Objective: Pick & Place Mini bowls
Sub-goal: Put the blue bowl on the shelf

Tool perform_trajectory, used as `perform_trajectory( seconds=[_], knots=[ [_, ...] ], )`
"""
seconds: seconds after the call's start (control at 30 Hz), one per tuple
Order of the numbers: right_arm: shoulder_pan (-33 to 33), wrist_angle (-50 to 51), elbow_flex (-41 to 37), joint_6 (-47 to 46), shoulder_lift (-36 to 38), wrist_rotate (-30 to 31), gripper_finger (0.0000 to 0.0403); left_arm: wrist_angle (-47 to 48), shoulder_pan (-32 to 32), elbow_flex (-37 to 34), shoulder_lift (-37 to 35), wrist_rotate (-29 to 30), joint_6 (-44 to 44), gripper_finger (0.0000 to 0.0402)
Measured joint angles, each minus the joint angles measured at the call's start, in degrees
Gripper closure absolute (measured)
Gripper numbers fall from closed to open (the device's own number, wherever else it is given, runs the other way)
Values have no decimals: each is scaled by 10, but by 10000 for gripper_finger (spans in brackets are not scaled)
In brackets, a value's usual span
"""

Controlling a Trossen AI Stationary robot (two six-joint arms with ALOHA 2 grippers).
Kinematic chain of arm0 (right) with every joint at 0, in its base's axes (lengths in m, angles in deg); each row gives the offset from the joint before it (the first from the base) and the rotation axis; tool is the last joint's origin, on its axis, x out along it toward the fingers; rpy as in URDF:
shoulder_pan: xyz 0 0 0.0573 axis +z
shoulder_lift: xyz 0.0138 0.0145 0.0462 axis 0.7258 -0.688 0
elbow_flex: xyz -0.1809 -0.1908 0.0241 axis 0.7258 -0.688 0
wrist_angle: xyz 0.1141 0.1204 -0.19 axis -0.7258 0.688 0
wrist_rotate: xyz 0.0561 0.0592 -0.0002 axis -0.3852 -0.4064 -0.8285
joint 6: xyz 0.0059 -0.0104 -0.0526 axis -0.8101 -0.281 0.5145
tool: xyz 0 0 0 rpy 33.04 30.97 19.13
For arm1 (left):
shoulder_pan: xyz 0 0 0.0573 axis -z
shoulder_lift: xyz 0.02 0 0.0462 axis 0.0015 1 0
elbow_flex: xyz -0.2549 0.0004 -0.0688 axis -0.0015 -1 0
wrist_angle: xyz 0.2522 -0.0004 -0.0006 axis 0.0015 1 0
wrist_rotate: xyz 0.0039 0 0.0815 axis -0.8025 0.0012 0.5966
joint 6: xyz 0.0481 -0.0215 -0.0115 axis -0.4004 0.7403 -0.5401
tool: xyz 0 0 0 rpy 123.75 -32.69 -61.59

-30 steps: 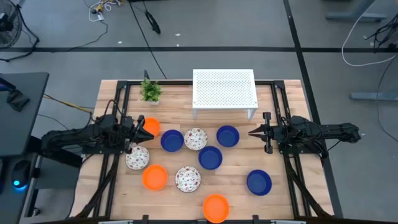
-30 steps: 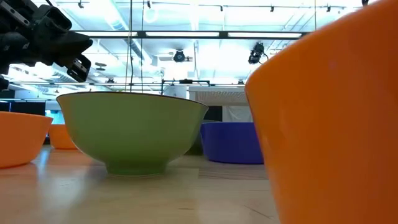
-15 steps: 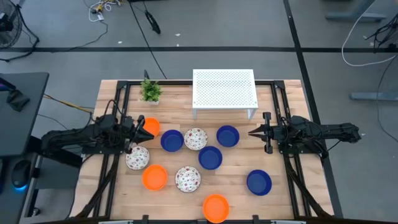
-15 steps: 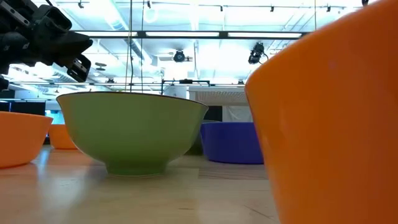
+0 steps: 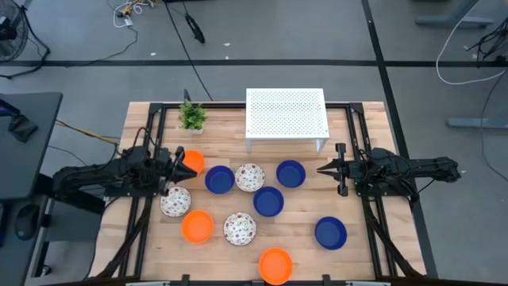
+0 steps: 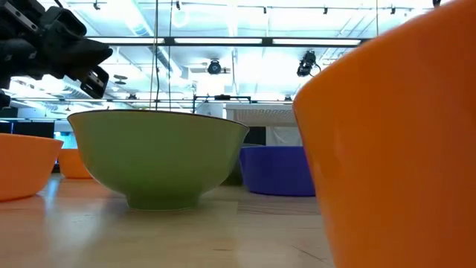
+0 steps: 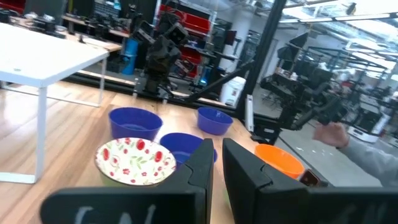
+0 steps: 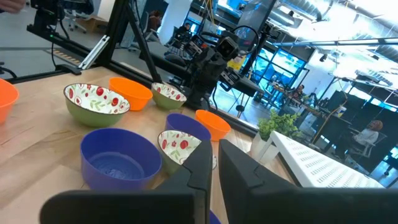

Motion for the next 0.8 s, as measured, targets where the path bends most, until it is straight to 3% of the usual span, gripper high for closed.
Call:
perform_trajectory(
  seconds=[0.3,0.47,0.6,0.73,0.8],
  knots=[
    [0,-42,0,0,0,18,372,-12,0,0,0,14,-9,362],
    [0,-67,0,0,0,38,372,-125,0,0,0,81,-66,362],
    [-1,-90,0,-1,1,113,372,-230,0,0,0,83,-77,362],
    [0,-77,0,8,0,106,372,-253,0,0,0,87,-64,362],
    [-3,-82,0,85,0,107,372,-251,0,0,0,100,-61,362]
  ],
)
